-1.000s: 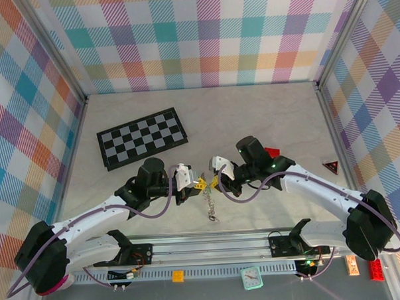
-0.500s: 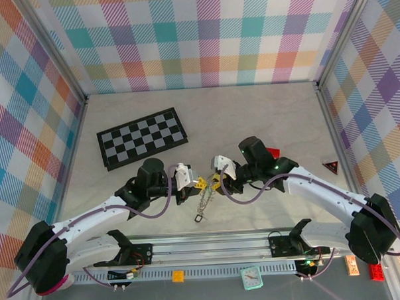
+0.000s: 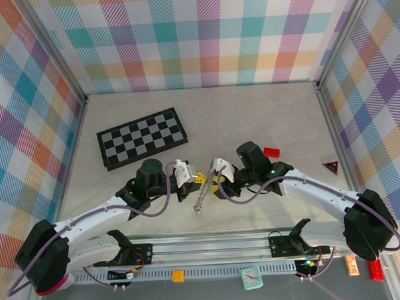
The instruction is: Put the keys on the keyring
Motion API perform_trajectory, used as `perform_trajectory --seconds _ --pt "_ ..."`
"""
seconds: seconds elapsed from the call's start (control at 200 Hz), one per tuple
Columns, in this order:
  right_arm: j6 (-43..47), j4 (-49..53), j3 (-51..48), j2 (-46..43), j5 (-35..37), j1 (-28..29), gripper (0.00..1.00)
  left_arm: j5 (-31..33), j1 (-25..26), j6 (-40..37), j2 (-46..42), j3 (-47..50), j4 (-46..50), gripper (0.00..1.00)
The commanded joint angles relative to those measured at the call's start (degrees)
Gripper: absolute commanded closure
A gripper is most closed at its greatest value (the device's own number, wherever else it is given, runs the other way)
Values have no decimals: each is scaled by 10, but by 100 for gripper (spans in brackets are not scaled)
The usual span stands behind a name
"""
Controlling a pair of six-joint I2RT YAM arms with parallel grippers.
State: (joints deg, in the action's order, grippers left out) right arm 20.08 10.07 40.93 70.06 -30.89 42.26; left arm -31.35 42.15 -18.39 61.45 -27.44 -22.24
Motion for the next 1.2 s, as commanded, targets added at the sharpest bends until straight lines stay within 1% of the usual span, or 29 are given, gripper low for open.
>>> perform_trajectory --seconds 0.0,0.115,0.23,0.285,0.335,0.425,0.5,0.57,0.655,0.975,1.105,1.195 --pt "-16 -48 -4 12 2 6 61 -2 1 29 7 8 -65 100" --pt "-17 -60 -3 16 18 9 61 -4 0 37 15 10 -80 100" --pt "-10 -62 -7 11 46 10 65 -2 1 37 17 11 -81 100" --pt "-5 -56 -7 8 54 10 66 0 0 36 18 11 -81 100" --pt "-4 -52 -7 4 51 10 64 2 1 35 18 10 -81 100" --pt "-6 -51 -5 4 25 10 61 5 0 36 22 10 -84 100" --pt "-8 -48 -3 8 13 10 60 8 1 37 23 9 -87 100" --pt "-7 -51 -6 10 22 10 61 8 0 37 24 7 -88 100" --pt "-4 -53 -6 11 37 10 66 7 0 37 24 7 -89 100" --pt "13 -48 -2 -1 75 10 94 13 0 36 22 8 -87 100" --pt "19 -33 2 -21 87 10 100 15 1 32 17 8 -79 100" --pt "22 -26 7 -38 95 10 100 13 0 28 15 7 -69 100"
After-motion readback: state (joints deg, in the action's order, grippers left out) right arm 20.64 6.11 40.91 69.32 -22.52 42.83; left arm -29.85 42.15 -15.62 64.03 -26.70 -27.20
